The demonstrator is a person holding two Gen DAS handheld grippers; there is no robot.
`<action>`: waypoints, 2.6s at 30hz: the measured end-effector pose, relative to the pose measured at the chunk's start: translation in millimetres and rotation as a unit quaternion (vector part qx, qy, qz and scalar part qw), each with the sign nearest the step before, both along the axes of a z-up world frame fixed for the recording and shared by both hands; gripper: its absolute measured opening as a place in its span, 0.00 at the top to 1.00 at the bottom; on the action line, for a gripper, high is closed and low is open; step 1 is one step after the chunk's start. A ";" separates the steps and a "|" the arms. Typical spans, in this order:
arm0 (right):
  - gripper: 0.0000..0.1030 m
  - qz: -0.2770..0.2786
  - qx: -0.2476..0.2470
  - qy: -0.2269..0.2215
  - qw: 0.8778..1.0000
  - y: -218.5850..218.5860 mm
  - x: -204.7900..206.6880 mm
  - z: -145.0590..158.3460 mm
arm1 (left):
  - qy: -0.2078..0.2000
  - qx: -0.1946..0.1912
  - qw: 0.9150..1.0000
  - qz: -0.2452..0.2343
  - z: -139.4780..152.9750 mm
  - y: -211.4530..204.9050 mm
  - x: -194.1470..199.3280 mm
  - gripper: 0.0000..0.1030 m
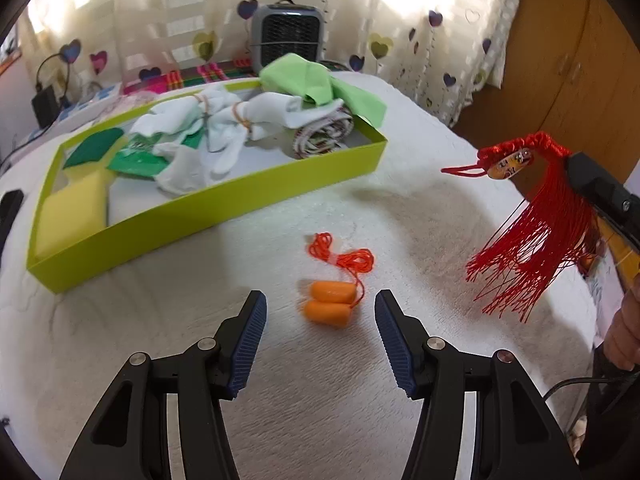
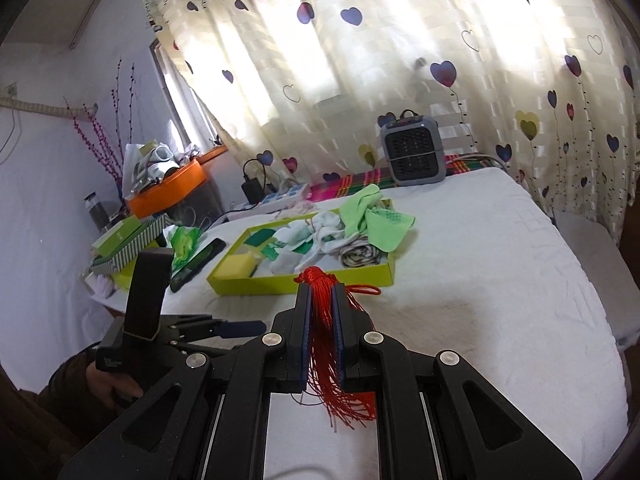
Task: Organize soft objects
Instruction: 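Lift the red knot with the right gripper while the left gripper approaches the orange earplugs, then grasp the orange earplugs with the left gripper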
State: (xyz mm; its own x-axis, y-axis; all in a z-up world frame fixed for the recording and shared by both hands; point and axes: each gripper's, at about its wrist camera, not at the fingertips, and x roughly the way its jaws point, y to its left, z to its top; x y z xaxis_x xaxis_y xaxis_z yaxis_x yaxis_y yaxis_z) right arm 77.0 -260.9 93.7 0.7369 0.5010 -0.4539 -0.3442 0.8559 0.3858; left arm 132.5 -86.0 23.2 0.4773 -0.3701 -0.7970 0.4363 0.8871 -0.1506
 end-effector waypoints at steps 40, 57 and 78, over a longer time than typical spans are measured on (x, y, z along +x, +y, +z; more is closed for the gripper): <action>0.90 0.010 0.017 0.021 1.000 -3.9 3.0 -17.0 | -0.022 0.038 0.999 0.028 -6.7 -5.5 6.5 0.76; 0.90 0.012 0.015 0.020 1.000 -0.2 3.4 -18.3 | -0.024 0.021 0.999 0.028 -1.5 -3.8 3.2 0.77; 0.90 0.022 0.006 0.006 1.000 14.5 6.4 -3.1 | -0.066 -0.012 0.997 0.045 34.2 19.4 -5.4 0.77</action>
